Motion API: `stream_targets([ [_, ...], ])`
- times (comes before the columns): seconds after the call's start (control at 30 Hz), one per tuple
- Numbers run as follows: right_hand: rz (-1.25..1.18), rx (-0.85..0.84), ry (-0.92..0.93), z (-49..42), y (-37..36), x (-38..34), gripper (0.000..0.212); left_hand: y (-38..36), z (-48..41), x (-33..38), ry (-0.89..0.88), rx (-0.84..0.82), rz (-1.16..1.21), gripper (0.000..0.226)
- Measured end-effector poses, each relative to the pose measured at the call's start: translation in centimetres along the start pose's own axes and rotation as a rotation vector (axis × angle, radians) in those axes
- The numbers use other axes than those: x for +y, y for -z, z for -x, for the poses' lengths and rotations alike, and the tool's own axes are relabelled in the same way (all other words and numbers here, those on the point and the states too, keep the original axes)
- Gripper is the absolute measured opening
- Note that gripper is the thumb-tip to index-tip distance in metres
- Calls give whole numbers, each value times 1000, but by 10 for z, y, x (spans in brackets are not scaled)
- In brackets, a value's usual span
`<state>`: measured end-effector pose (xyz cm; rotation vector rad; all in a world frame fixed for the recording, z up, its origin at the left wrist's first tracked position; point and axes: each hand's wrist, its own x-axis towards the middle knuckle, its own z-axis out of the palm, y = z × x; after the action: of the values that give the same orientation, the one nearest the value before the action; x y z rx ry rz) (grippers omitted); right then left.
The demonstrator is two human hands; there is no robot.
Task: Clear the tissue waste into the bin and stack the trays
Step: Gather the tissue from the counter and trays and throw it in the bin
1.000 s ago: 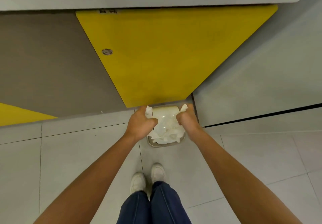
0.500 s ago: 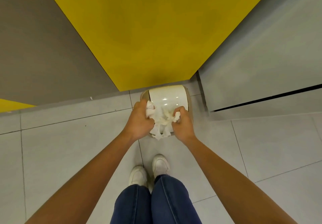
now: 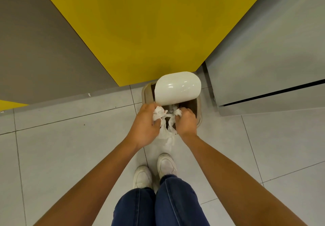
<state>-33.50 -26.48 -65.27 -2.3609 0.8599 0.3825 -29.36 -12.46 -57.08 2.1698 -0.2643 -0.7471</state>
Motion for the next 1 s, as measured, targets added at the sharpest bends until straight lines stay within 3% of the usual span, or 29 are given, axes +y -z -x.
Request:
stream_targets([
  [0.17, -458, -31, -499, -19, -9, -9, 30, -15, 0, -5, -101, -142, -128, 36],
  [0.27, -737, -69, -652, -22, -13, -12, 37, -27, -3, -5, -116, -225, -182, 43],
  [0.37, -866, -151, -603, -15, -10, -12, 37, -39, -11, -5, -146, -279, -272, 45],
  [0.5, -838, -209, -507, -13, 7, -6, 34, -52, -25, -7, -205, -338, -488, 42],
  [0.73, -884, -282, -567, -13, 22, -5, 16, -82, -53, -11, -278, -414, -928, 41],
  [0.87, -861, -327, -558, -16, 23, -4, 19, -90, -65, -13, -236, -471, -1020, 48],
  [1.0, -843, -358, -550, -17, 26, -4, 27, -90, -68, -12, -158, -504, -950, 56],
])
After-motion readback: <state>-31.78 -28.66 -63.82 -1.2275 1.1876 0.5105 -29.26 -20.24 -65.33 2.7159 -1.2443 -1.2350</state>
